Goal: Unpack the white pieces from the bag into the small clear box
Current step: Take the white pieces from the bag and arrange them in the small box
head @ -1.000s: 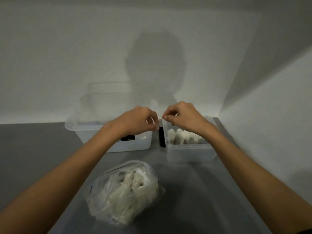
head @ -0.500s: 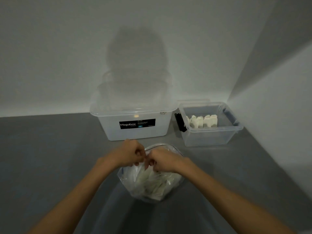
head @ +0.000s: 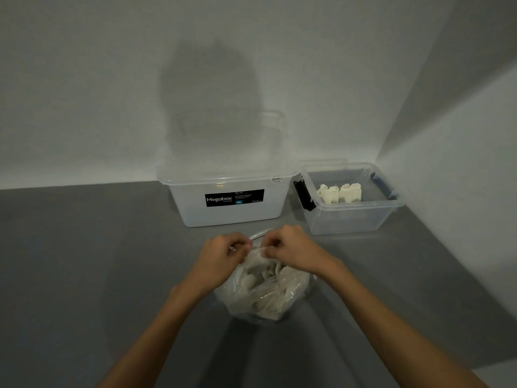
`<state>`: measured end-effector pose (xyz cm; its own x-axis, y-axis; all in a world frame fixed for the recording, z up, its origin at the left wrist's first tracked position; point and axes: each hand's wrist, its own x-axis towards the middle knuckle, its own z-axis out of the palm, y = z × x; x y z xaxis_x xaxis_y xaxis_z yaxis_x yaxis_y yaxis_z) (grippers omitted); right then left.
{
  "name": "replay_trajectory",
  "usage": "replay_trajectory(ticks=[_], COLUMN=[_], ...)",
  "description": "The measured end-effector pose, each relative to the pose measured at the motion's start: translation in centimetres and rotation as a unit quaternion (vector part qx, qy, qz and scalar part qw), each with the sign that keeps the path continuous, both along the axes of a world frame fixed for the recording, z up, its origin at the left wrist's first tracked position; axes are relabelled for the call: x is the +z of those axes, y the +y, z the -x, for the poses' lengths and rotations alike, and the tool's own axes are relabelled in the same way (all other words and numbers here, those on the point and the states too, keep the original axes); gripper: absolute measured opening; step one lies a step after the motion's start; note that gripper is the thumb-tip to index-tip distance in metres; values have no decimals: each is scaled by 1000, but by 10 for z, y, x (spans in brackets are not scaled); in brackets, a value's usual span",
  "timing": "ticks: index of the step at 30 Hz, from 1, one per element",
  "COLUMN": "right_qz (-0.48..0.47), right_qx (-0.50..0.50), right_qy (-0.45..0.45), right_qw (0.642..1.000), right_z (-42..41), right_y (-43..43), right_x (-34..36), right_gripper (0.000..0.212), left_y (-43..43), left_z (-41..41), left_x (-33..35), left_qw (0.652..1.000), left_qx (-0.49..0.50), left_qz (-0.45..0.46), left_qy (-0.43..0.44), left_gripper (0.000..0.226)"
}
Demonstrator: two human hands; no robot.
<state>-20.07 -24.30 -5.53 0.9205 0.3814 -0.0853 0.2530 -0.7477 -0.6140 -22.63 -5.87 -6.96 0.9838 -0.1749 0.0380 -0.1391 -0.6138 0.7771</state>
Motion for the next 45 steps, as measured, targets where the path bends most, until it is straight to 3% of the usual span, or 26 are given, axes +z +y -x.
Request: replay_trajectory(ticks=[3, 7, 12, 14, 19, 22, 24, 27, 30, 35, 37, 45], right_qz=[-138, -347, -456, -483, -440, -425, -422, -391, -282, -198, -185, -172], right_qx=[-82, -147, -158, -190, -226, -200, -192, -178, -132, -55, -33, -25], right_qy=[58, 161, 228, 209, 41, 47, 64, 68, 57, 103, 106, 89], right_qw=[985, 912, 846, 829, 868, 881, 884, 900, 948, 973, 976, 981], right_z=[-2, 3, 7, 6, 0, -3, -6, -10, -14, -23, -24, -25], right_y=[-6, -8, -9, -12, -28, -32, -32, -33, -38, -42, -42, -35], right_x=[12, 25, 36, 41, 46, 47, 47, 50, 62, 85, 92, 96], right_gripper=[3, 7, 5, 5, 28, 36, 33, 22, 13, 25, 30, 27], left_y=[0, -10, -18, -20, -27, -29, -29, -26, -25, -29, -32, -46], left_z=[1, 5, 2, 0, -7, -14, -18, -23, -24, -20, -16, -4], left_x=[7, 26, 36, 37, 32, 29, 28, 26, 25, 22, 26, 36], left_qw=[992, 953, 917, 893, 795, 746, 732, 759, 793, 874, 880, 845], left_qx=[41, 62, 71, 78, 94, 107, 115, 113, 124, 136, 127, 59], left_qz=[116, 282, 375, 422, 565, 612, 621, 591, 554, 443, 430, 486], left_qy=[19, 90, 118, 133, 200, 240, 256, 249, 222, 144, 158, 213], left_gripper=[16, 12, 19, 18, 5, 13, 17, 18, 21, 29, 24, 20])
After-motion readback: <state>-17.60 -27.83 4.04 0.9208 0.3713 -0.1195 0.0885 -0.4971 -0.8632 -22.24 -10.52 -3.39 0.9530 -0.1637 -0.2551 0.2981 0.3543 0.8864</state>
